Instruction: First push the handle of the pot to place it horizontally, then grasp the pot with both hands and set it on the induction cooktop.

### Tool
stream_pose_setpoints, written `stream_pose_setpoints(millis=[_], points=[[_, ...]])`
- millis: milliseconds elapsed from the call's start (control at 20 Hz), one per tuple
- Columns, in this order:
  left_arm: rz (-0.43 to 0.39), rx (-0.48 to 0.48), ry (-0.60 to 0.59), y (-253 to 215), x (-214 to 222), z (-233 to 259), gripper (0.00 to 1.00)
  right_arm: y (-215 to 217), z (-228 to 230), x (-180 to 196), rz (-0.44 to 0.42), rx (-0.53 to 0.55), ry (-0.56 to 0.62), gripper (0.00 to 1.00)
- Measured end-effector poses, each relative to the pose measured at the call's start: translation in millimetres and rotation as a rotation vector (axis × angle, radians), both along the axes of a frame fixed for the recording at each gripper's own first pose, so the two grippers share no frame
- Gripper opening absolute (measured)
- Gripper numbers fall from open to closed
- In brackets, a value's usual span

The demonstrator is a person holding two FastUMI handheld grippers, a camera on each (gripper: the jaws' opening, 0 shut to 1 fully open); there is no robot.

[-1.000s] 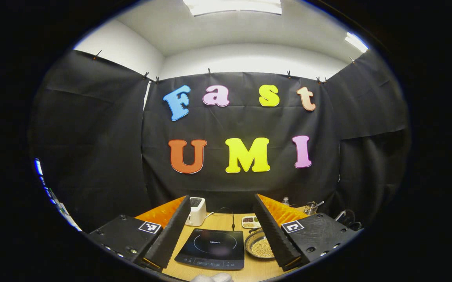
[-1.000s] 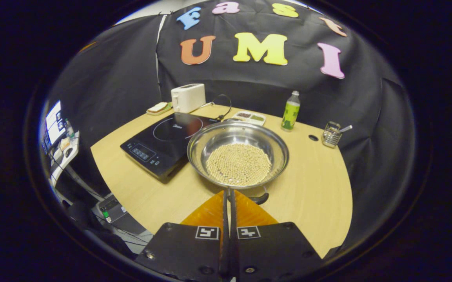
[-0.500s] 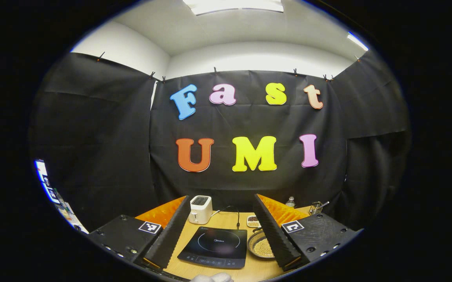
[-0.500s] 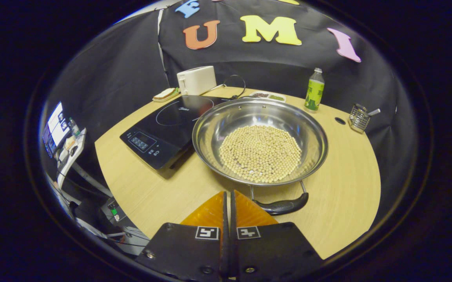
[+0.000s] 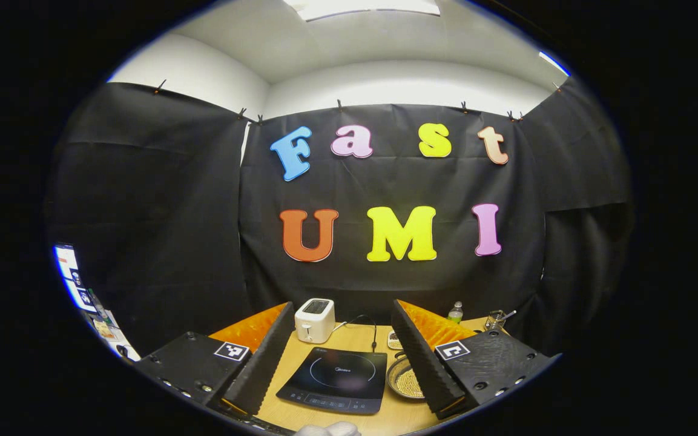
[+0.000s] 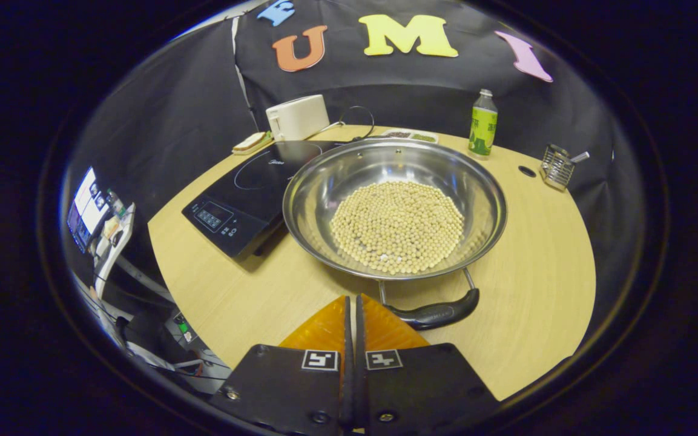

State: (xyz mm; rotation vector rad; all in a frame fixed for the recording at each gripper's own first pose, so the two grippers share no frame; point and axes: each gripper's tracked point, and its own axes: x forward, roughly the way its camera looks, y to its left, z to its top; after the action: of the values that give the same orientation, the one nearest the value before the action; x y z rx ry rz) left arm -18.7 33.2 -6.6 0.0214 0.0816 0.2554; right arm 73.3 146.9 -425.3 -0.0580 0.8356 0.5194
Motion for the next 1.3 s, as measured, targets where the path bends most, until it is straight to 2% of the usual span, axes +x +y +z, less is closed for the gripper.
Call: stream_pose_setpoints(millis=[50,100,200,300,350,500,650,700,750,800,850,900,1300], points=[[-0.002,-0.002,0.0,-2,3,-1,0.96,-4,0,1,-0.003,-0.001,-0.001,0.01],[-0.005,-0.004,-0.001,-5,5,-2,0.96,-7,1,3,-0.005,-0.003,0.0,0.04],[-0.008,-0.003,0.0,-8,9,-3,0.96,-15,1,6,-0.012,-0.005,-0.001,0.01],[-0.009,-0.001,0.004,-13,11,-5,0.96,-24,3,9,-0.021,-0.007,-0.002,0.04],[-0.01,-0.003,0.008,-17,13,-6,0.96,-28,2,11,-0.026,-0.006,0.0,0.01],[-0.007,-0.007,0.013,-23,20,-8,0.96,-42,3,19,-0.039,-0.005,0.002,0.04],[-0.001,-0.003,0.016,-32,27,-10,0.96,-57,6,27,-0.044,-0.008,-0.001,0.01],[0.001,-0.002,0.017,-35,29,-10,0.96,-62,7,32,-0.045,-0.008,-0.002,0.04],[0.006,-0.002,0.019,-38,31,-11,0.96,-67,7,35,-0.047,-0.009,-0.003,0.0],[0.01,-0.003,0.022,-40,33,-13,0.96,-72,8,39,-0.048,-0.009,-0.002,0.04],[0.015,-0.004,0.023,-44,35,-13,0.96,-77,8,44,-0.049,-0.008,-0.002,0.01],[0.022,-0.005,0.026,-46,38,-14,0.96,-81,9,49,-0.045,-0.007,-0.002,0.04],[0.092,-0.009,0.047,-65,59,-26,0.95,-114,11,86,0.002,-0.028,-0.009,0.04]])
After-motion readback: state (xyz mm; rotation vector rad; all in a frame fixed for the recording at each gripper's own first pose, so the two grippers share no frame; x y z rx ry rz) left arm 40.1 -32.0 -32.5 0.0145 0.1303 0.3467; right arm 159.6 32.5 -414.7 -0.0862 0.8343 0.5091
